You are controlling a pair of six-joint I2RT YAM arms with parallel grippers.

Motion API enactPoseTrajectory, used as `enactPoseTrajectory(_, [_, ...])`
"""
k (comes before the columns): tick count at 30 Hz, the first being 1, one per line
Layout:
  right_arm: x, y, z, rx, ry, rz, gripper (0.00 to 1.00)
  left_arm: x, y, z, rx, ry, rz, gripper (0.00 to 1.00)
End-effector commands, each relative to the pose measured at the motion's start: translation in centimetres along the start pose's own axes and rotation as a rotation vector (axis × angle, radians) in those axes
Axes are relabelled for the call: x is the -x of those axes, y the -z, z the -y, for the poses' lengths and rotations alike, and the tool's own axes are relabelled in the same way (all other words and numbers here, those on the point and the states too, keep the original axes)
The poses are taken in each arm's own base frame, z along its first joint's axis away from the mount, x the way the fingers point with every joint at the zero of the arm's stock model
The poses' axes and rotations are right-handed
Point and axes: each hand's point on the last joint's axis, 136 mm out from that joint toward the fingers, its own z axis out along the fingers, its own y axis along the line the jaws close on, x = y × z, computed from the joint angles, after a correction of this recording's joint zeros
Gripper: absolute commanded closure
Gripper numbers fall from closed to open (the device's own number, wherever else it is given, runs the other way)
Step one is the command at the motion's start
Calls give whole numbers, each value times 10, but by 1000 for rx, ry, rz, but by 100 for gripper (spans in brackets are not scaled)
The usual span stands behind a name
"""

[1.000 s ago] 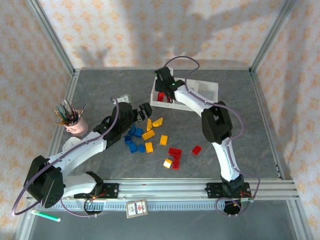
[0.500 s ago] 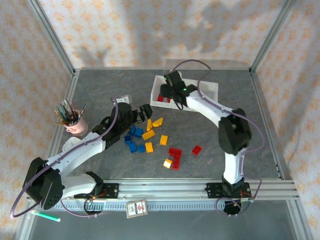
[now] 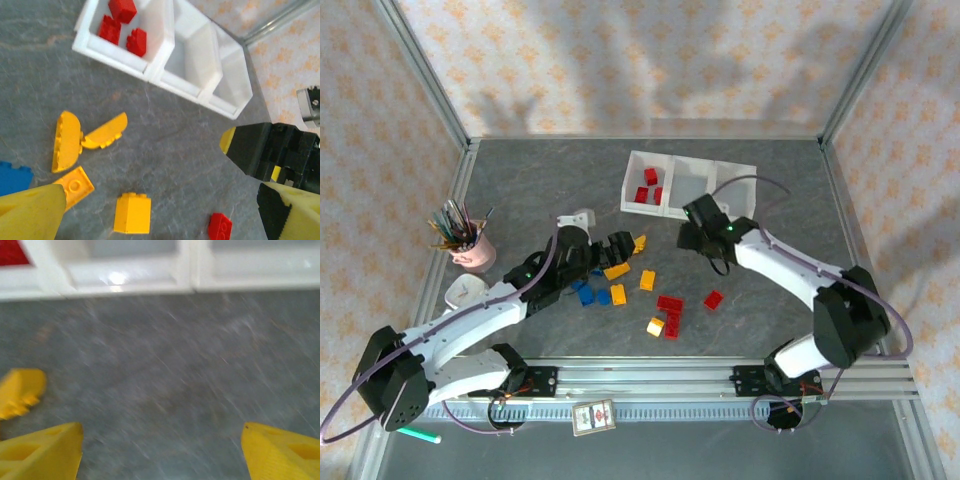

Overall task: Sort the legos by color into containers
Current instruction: Pick up the lego from the bottom-center of the table.

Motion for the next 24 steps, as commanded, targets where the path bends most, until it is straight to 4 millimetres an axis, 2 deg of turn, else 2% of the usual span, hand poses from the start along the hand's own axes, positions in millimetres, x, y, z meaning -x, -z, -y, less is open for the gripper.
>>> enactPoseTrajectory(1, [-26,8,38,-114,-94,-31,16,-9,2,3,-23,29,3,1])
enactPoseTrajectory(6, [-70,7,65,-193,-179,-89,13,-25,-1,12,-52,39,-19,1])
enactPoseTrajectory(10, [-98,2,65,-181,-222,-121,12,-36,-7,16,-57,30,-47,1])
enactPoseTrajectory(13, [-111,-4,61,-158,-252,-142,12,-43,-12,20,-64,27,-66,1])
enactPoseTrajectory(18, [-120,-12,56,-134,-267,-146,18,-50,-18,21,-58,22,-79,1])
enactPoseTrajectory(24, [-121,-21,50,-135,-232,-152,31,-48,-20,24,-51,10,-77,1])
